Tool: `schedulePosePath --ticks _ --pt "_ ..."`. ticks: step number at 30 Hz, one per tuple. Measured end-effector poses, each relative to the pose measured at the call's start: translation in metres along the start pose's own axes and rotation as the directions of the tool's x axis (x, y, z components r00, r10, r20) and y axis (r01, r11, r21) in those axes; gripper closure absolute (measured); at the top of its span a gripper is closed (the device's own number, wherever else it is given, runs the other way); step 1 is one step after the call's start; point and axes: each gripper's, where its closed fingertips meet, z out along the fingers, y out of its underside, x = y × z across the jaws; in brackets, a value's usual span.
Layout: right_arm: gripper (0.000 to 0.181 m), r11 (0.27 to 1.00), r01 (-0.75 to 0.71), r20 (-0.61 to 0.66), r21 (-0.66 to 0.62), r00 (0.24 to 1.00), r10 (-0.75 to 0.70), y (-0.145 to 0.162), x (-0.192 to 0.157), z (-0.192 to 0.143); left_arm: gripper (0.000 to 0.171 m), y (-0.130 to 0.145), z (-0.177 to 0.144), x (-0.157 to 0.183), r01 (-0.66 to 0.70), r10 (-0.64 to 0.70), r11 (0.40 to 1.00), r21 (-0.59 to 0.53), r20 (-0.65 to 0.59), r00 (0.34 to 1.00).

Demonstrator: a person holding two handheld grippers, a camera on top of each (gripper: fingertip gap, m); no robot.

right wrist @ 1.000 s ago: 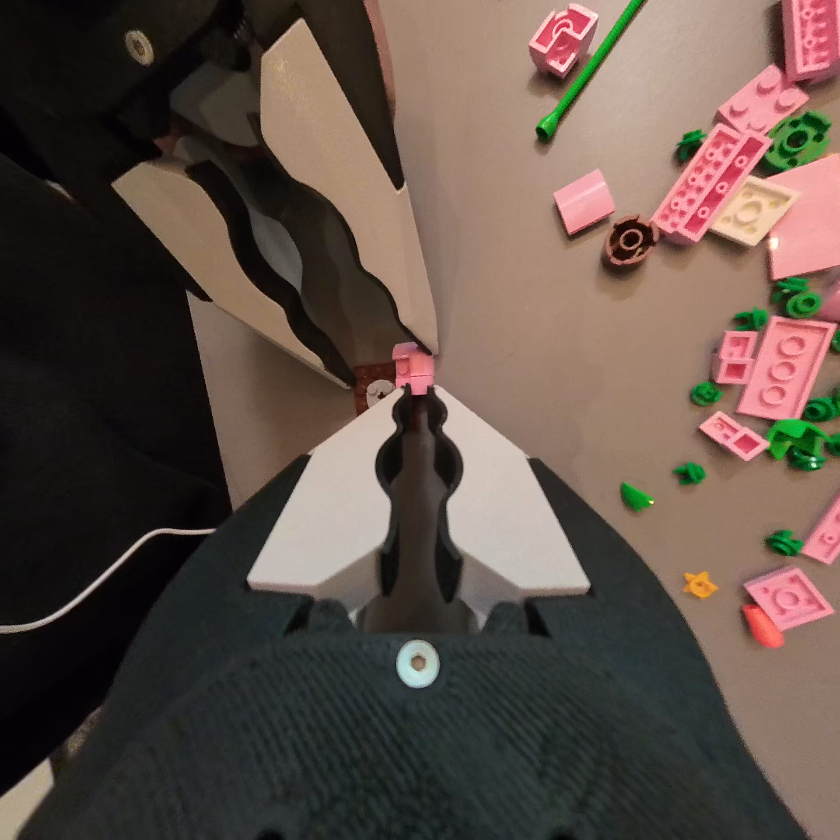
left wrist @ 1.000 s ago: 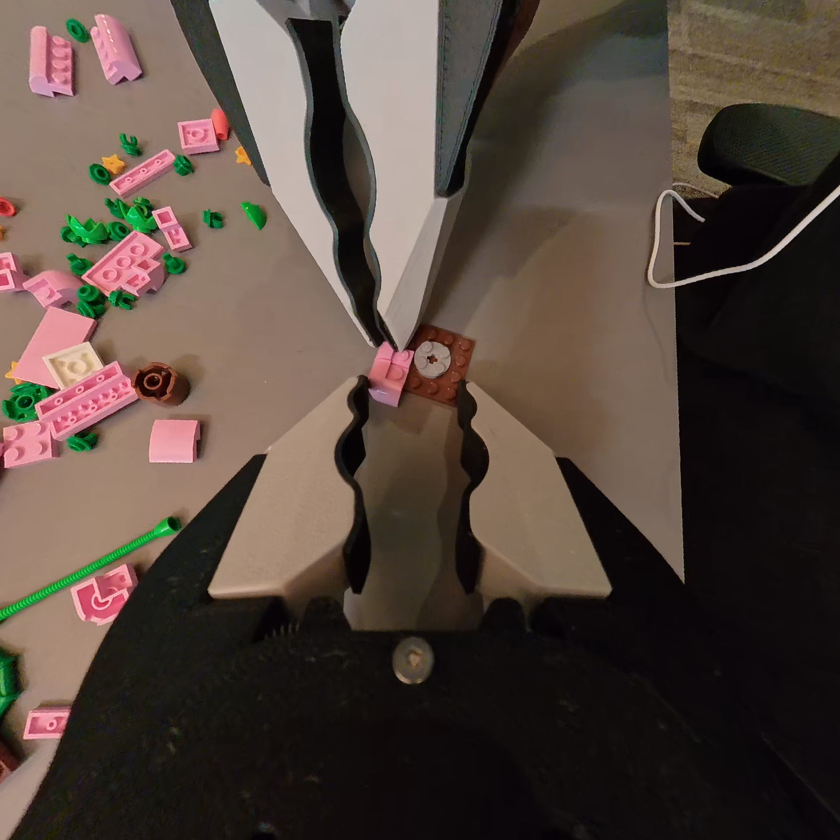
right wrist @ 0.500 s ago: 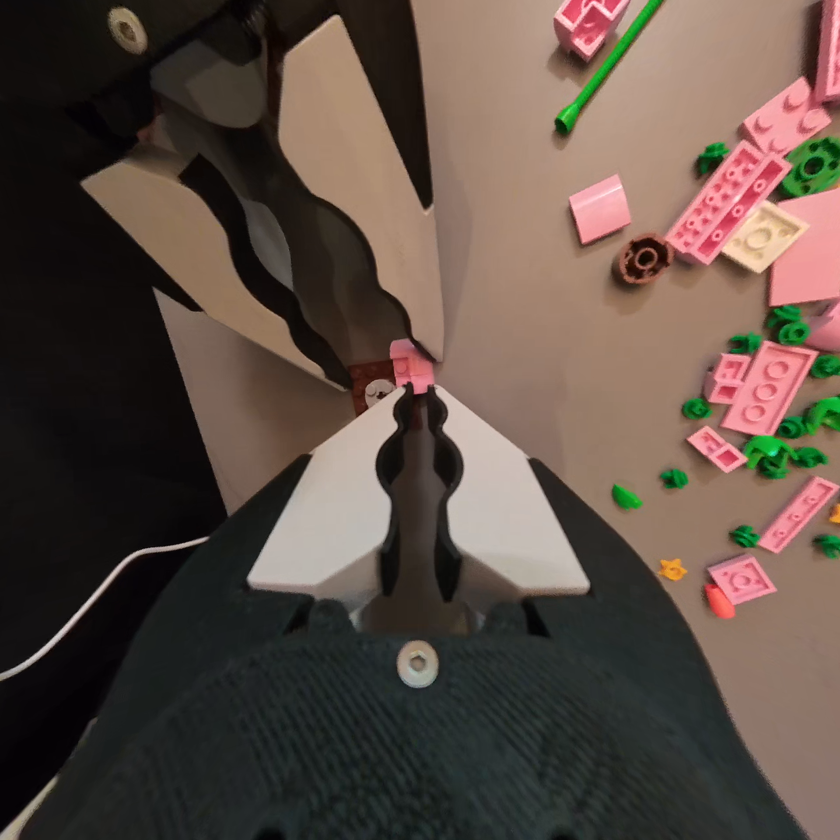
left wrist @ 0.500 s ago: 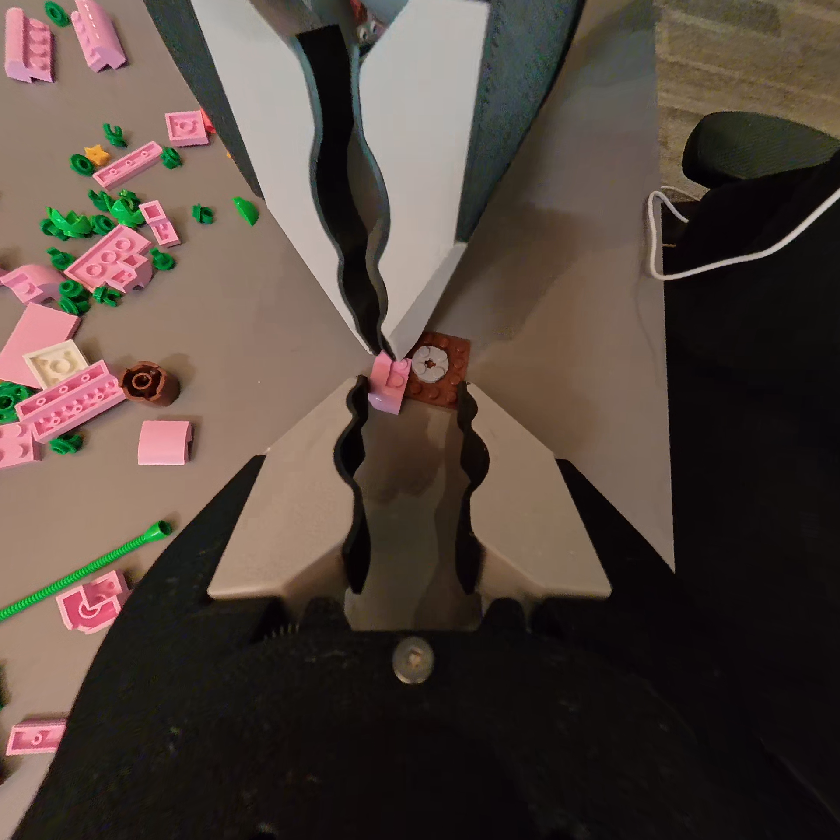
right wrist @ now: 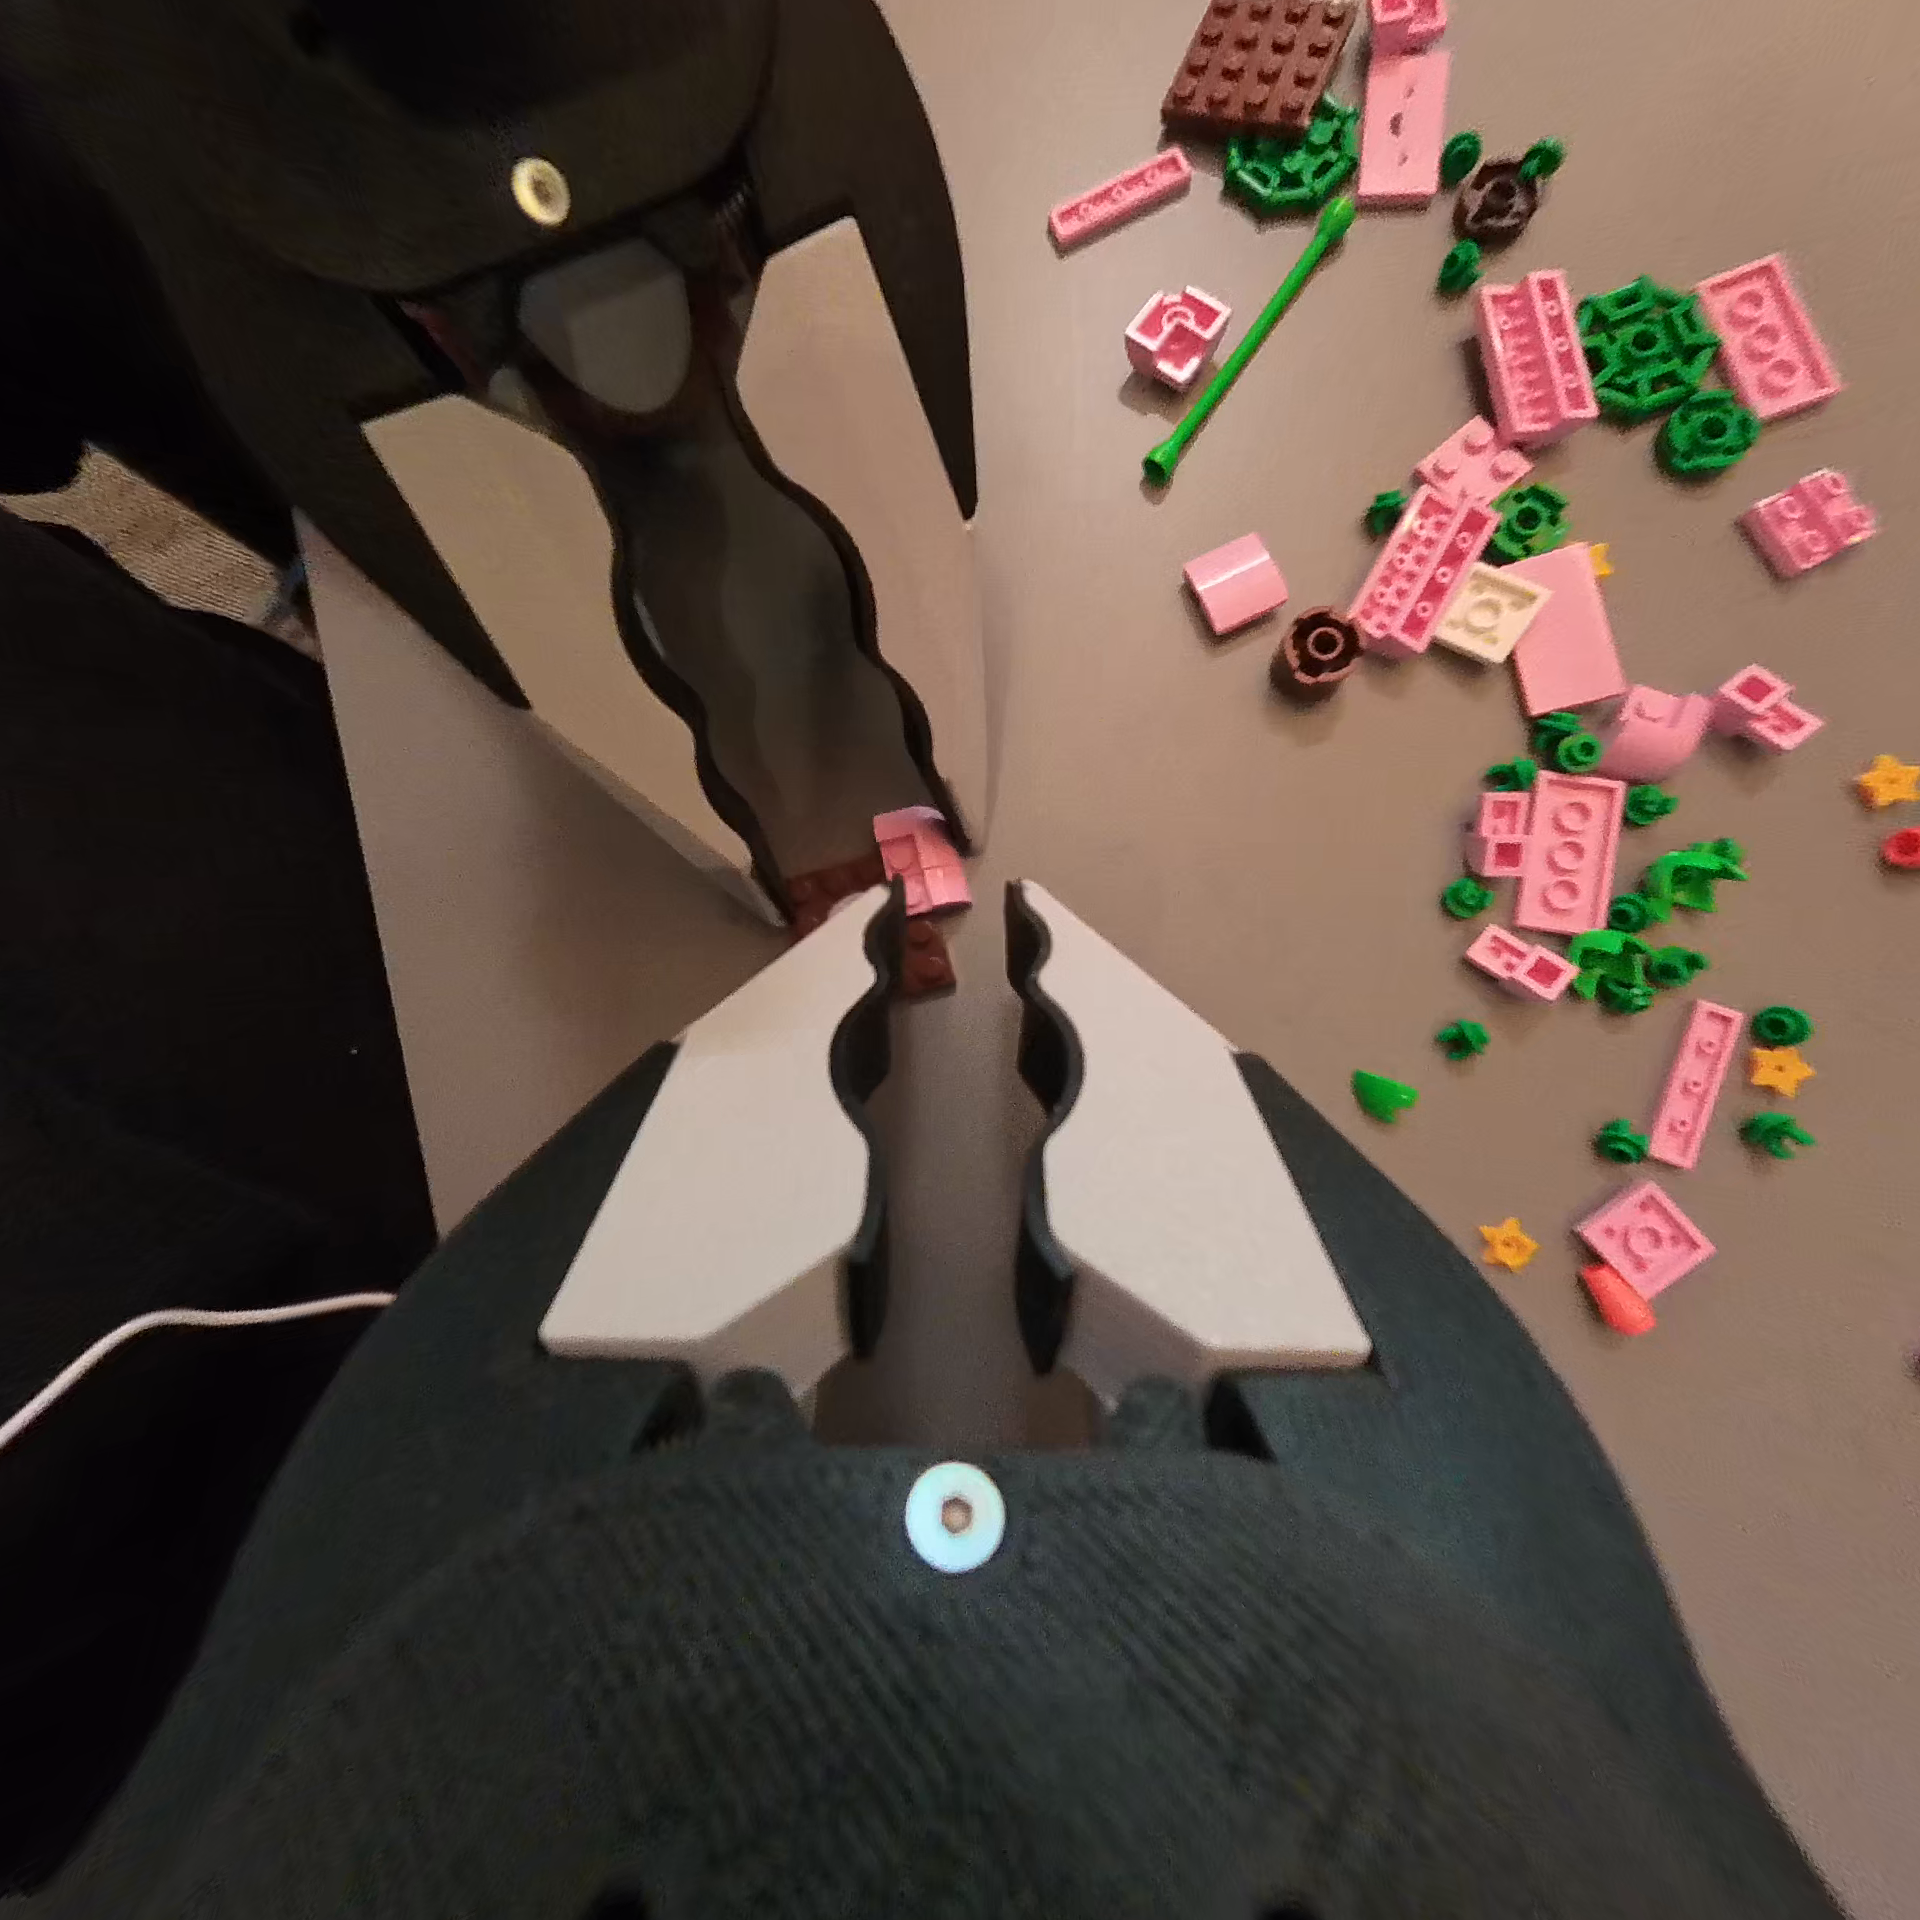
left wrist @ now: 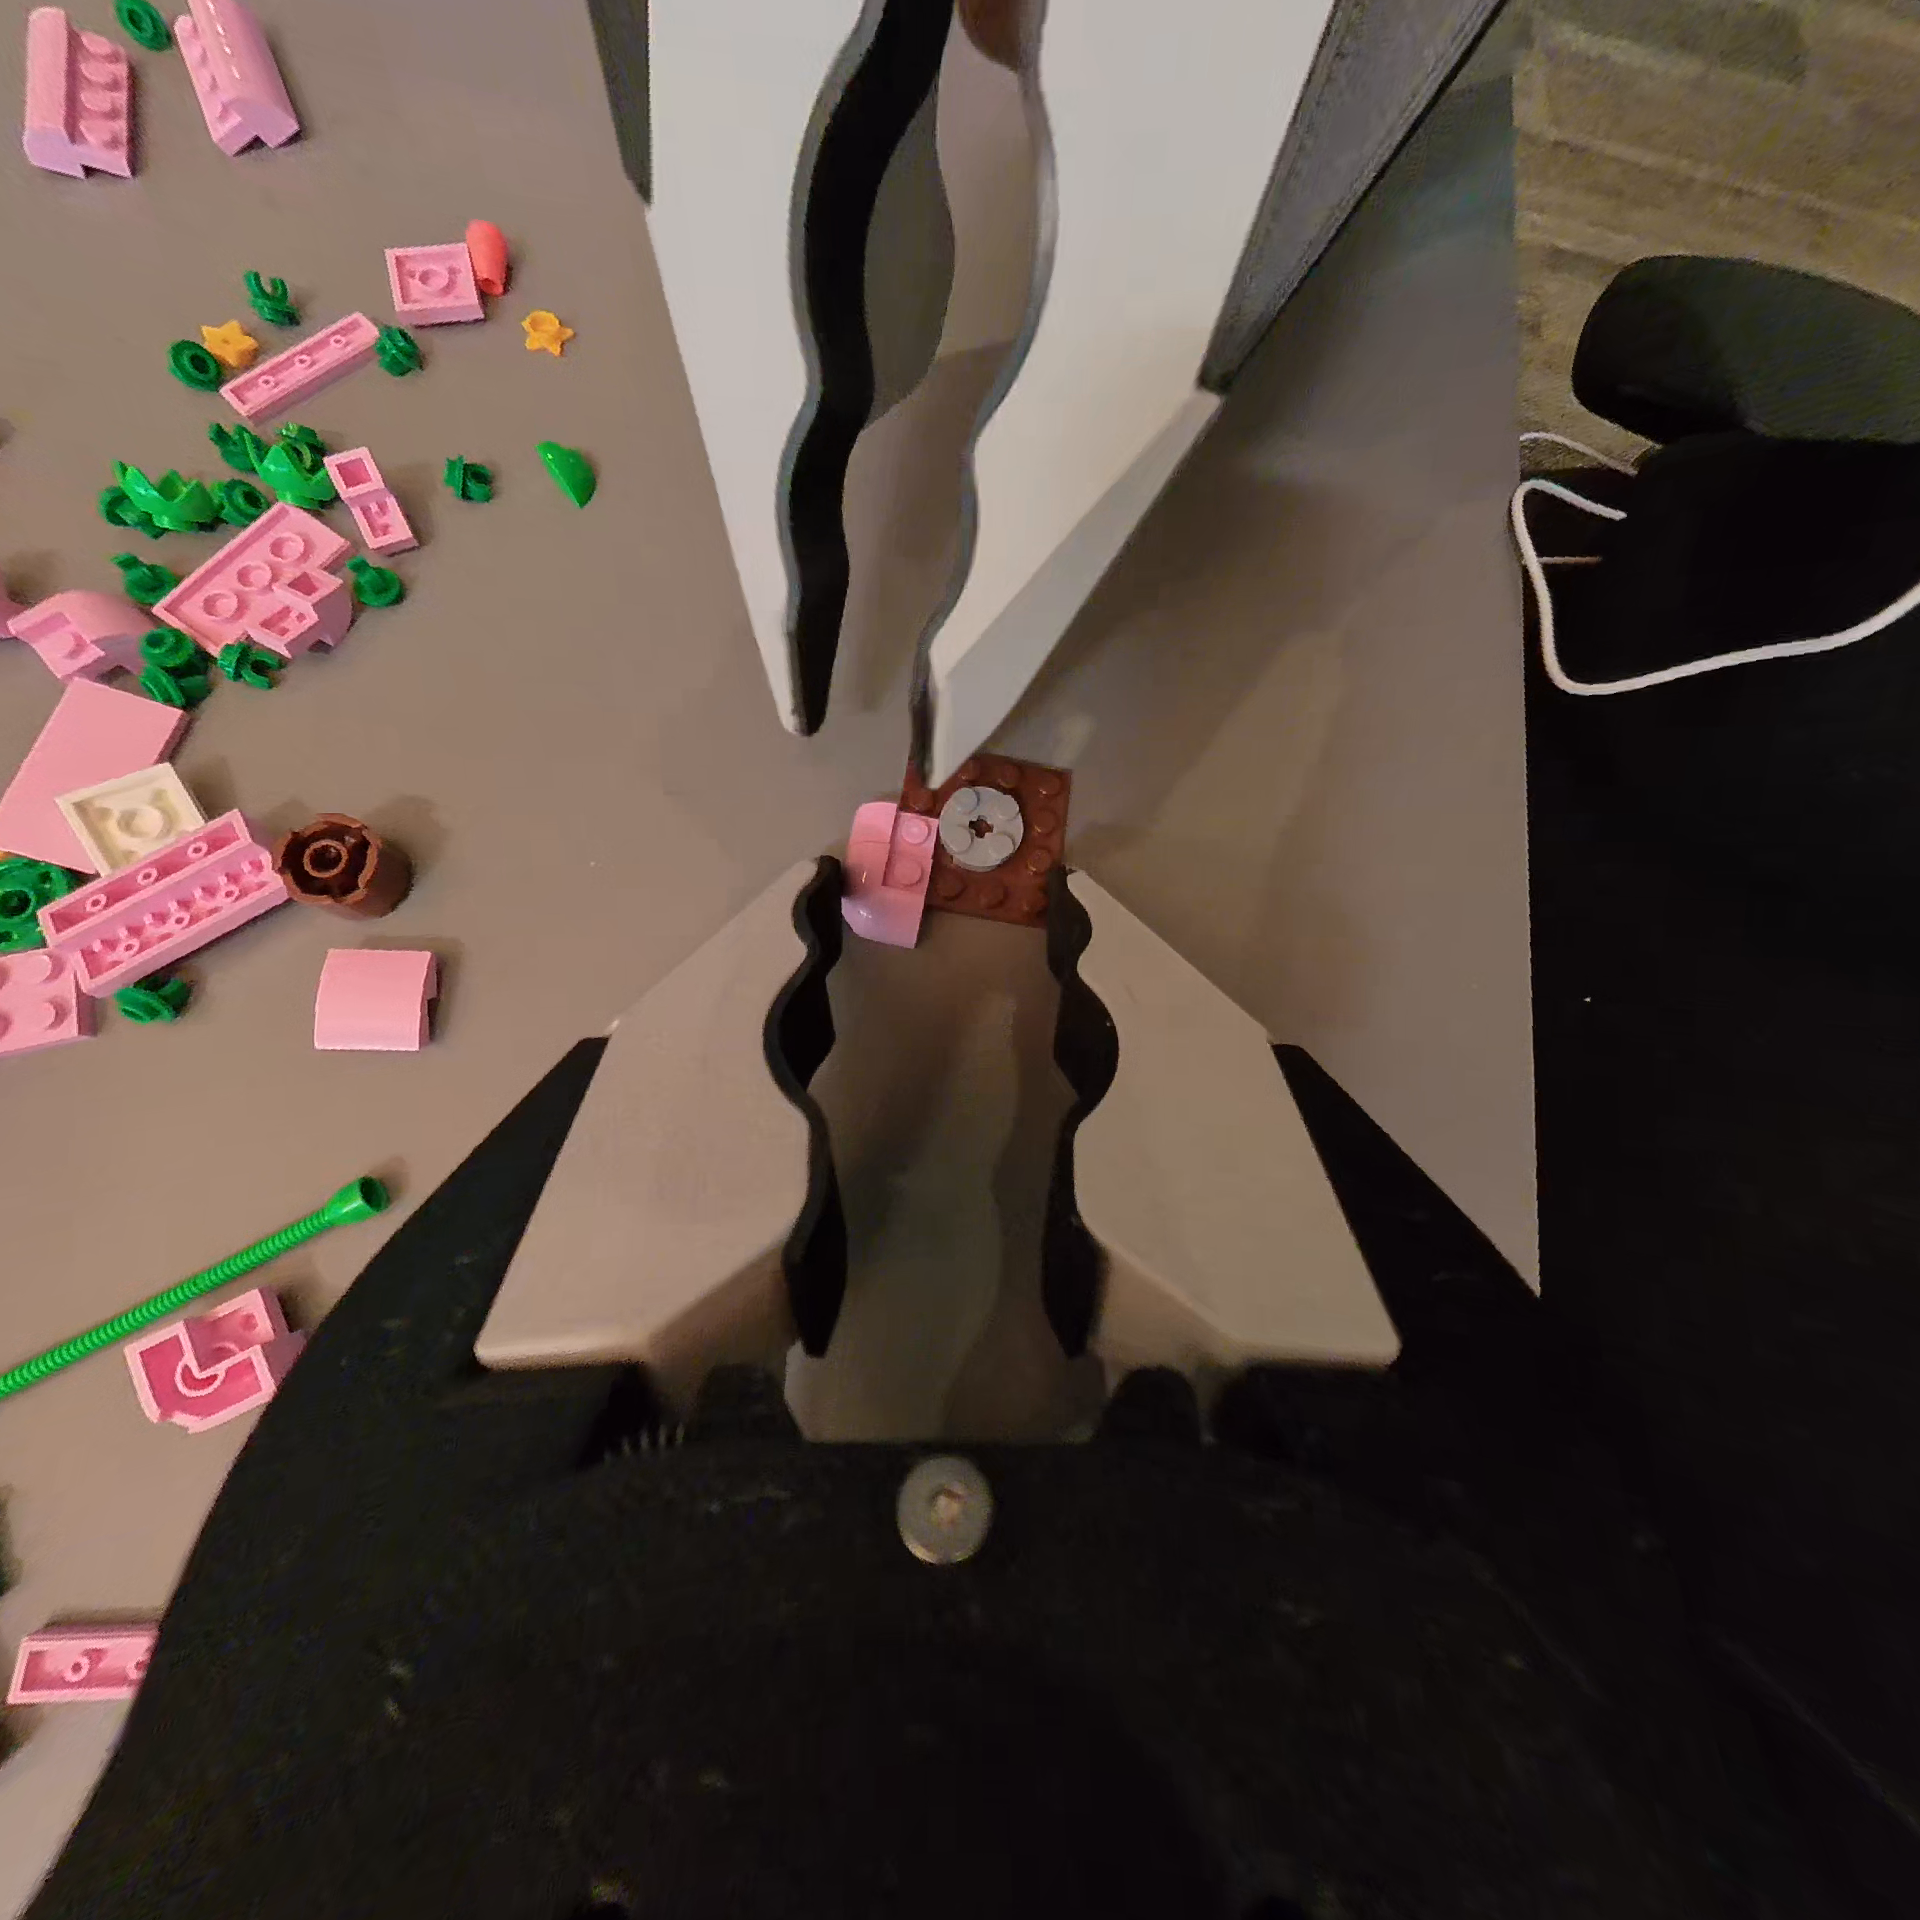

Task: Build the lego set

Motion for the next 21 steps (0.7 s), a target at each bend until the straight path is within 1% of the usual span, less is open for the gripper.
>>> schedulePosePath --ticks 2,4,6,8,12,16,17,19,21 --pt "0.161 1.000 -0.002 0.040 0.018 0.999 0.001 0.000 -0.007 0.000 0.133 0.000 0.000 0.000 0.005 -0.005 1.000 0.001 -0.005 1.000" --pt "0.153 1.000 0.010 0.073 0.030 0.997 -0.012 0.001 -0.014 0.004 0.133 0.000 0.000 0.000 0.014 -0.014 1.000 0.004 -0.011 1.000" --pt "0.144 0.999 0.043 0.063 0.031 0.997 -0.045 0.004 -0.016 0.008 0.133 -0.001 -0.001 -0.002 0.035 -0.035 0.999 0.010 -0.016 0.999" --pt "0.140 0.996 0.083 0.035 0.034 0.996 -0.084 0.007 -0.015 0.012 0.131 -0.003 -0.004 -0.003 0.064 -0.063 0.997 0.031 -0.034 0.997" --pt "0.141 0.986 0.132 0.005 0.103 0.991 -0.133 0.002 -0.015 0.009 0.132 -0.006 -0.009 -0.004 0.121 -0.116 0.990 0.070 -0.079 0.990" --pt "0.147 0.982 0.108 0.027 0.154 0.993 -0.113 -0.002 -0.016 0.005 0.135 -0.011 -0.014 -0.006 0.145 -0.135 0.983 0.116 -0.091 0.987" --pt "0.150 0.979 0.112 0.035 0.168 0.992 -0.119 -0.003 -0.017 0.004 0.139 -0.013 -0.017 -0.008 0.145 -0.135 0.980 0.136 -0.082 0.987" --pt "0.146 0.976 0.126 0.065 0.176 0.988 -0.139 -0.003 -0.024 0.004 0.162 -0.018 -0.027 -0.018 0.108 -0.107 0.973 0.203 -0.012 0.994" --pt "0.140 0.976 0.137 0.070 0.169 0.986 -0.150 -0.001 -0.026 0.006 0.156 -0.022 -0.037 -0.029 0.079 -0.097 0.962 0.261 0.058 0.994"
